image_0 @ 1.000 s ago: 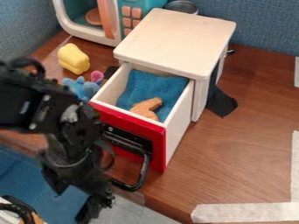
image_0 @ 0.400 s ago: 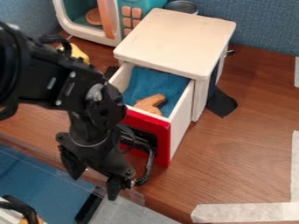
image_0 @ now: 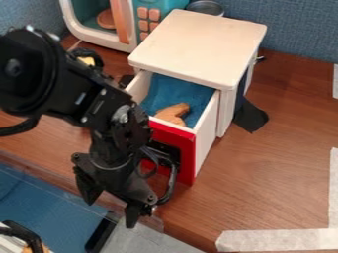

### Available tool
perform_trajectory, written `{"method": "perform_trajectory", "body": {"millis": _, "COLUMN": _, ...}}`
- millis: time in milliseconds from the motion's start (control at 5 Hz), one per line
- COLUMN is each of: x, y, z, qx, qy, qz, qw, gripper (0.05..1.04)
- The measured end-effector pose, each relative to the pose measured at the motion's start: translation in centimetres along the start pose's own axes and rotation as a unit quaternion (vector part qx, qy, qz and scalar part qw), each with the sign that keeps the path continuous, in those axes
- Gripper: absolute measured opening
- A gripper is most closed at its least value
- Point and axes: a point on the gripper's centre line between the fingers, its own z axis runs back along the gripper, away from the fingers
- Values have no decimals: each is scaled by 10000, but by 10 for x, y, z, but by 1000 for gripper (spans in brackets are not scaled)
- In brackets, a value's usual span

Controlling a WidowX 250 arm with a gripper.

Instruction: Close the drawer

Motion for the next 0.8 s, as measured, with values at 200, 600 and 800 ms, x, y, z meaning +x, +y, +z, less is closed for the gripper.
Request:
{"method": "perform_trajectory", "body": {"millis": 200, "x": 8, "y": 3, "z": 3, "qx": -24, "qy": -66, "qz": 71, "qw": 10000, "gripper": 1000}}
{"method": "perform_trajectory", "body": {"millis": 600, "x": 23, "y": 10, "z": 4, "qx": -60, "qy": -71, "qz": 203, "qw": 9998, "gripper": 1000}}
{"method": "perform_trajectory", "body": {"millis": 800, "x": 24, "y": 12, "z": -4, "qx": -23, "qy": 26, "qz": 199, "qw": 9998, "gripper": 1000}}
